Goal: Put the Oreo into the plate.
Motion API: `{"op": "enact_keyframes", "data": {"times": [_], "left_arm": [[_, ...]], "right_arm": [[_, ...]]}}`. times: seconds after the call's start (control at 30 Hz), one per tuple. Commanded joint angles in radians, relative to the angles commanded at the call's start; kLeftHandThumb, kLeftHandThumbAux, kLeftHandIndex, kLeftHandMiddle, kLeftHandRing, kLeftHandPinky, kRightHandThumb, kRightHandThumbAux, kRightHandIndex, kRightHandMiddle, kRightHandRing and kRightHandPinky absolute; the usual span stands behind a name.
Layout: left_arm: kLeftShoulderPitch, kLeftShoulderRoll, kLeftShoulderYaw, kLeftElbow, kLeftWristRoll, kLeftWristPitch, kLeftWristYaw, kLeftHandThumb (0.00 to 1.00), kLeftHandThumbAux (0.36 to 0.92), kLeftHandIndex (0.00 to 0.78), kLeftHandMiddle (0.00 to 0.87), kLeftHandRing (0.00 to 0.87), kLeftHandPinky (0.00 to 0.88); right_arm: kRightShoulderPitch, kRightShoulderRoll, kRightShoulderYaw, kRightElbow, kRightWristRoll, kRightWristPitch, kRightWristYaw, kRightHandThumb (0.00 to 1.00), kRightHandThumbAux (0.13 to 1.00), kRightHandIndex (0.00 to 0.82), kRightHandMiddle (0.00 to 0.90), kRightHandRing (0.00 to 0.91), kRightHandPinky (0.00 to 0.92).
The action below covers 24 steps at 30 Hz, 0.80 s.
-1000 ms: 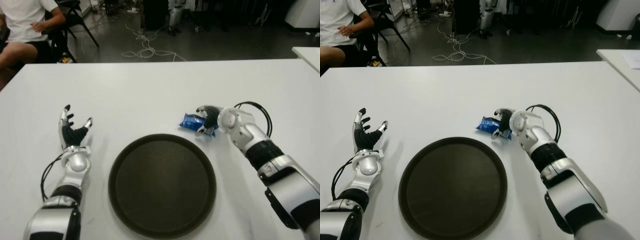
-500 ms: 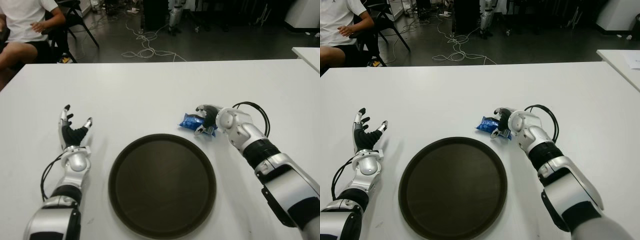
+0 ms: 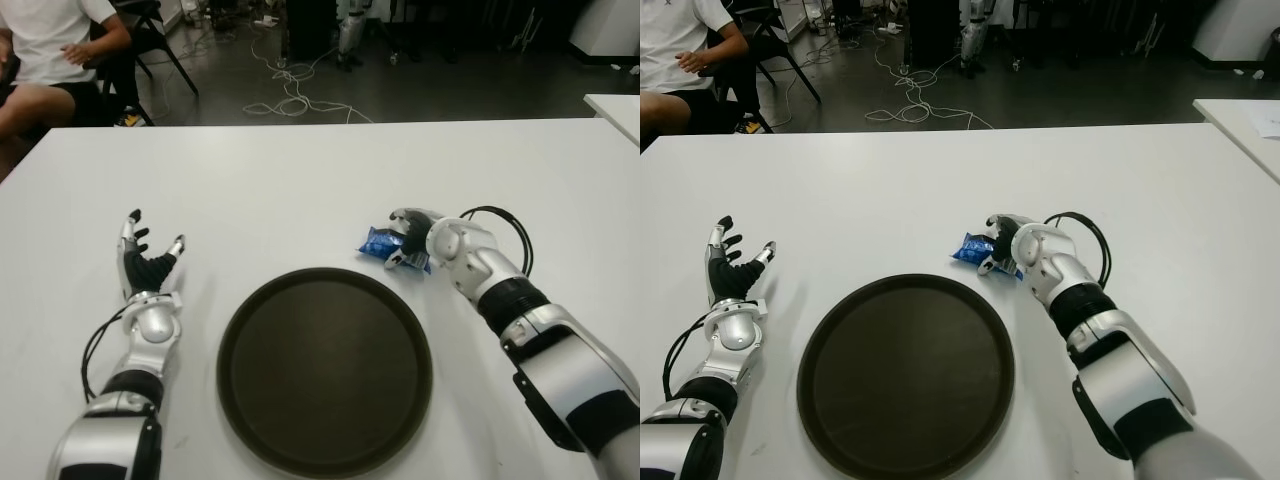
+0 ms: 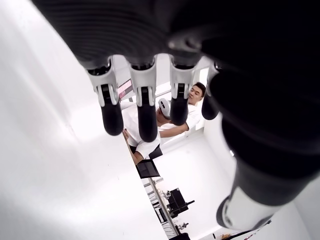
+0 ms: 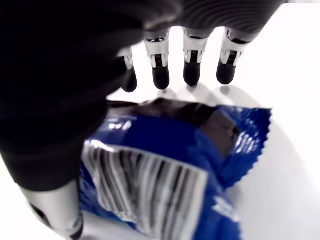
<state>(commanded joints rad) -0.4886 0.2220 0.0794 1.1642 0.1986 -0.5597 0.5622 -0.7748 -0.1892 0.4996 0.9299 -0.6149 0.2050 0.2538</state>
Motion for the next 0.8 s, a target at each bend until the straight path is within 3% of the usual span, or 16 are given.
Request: {"op": "enact_keyframes", "data": {"times": [0.8], "left_arm": [[0.000,0.001,0.000,-0.002,0.000,0.008,0.007,0.244,0.774,0.115,0.119,0.147,0.199]], "right_arm": [[0.015,0.014,-0.008,-0.027,0.012,0.027,-0.009,0.000,0.789,0.074,0.089,0.053,0.000]]}}
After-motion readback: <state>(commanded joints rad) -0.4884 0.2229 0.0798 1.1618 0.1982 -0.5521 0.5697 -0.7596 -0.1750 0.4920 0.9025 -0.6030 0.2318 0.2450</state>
